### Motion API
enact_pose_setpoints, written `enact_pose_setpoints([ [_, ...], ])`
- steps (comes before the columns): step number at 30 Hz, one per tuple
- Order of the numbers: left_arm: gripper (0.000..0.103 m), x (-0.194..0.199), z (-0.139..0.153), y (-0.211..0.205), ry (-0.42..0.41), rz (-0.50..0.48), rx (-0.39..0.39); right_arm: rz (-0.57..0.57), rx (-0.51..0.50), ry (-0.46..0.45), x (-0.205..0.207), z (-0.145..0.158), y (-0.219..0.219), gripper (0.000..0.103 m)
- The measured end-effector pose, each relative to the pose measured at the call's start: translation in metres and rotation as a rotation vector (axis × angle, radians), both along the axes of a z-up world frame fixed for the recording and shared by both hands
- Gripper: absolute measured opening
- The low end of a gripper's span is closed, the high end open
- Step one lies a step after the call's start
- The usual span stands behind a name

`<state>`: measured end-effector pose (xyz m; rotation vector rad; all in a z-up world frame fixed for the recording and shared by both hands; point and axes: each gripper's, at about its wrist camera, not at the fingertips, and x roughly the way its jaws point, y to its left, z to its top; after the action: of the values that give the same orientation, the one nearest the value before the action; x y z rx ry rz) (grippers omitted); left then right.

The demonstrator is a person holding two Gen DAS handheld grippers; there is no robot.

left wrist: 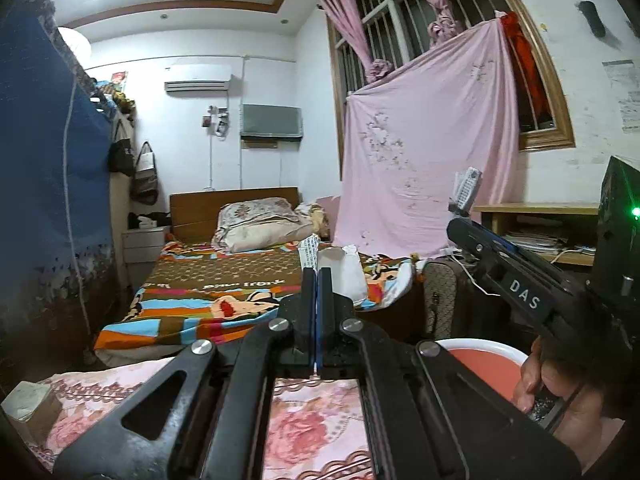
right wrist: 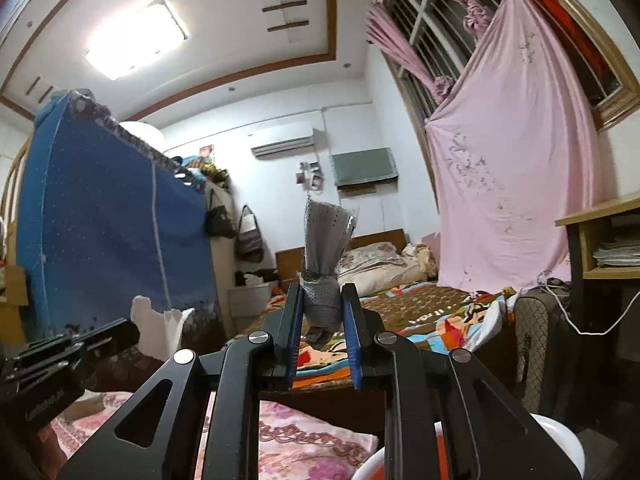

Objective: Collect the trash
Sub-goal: 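Lift the cloth bundle with the right tool while the left tool carries the paper toward the basin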

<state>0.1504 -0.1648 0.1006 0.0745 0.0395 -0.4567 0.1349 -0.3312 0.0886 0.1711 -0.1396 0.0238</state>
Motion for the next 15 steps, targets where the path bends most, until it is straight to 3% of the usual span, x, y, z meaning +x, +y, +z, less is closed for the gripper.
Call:
enact_pose_setpoints([
  [8,0.0,-0.001,-0.004,-0.022,0.023,-0.069,0.0,-0.065,-0.004,0.018,-0.006,-0.002,-0.013,0.019],
  [15,0.0,0.01,-0.012,-0.04,0.102,-0.118,0.008,-0.122,0.031,0.066,-0.001,-0.006,-0.033,0.019],
])
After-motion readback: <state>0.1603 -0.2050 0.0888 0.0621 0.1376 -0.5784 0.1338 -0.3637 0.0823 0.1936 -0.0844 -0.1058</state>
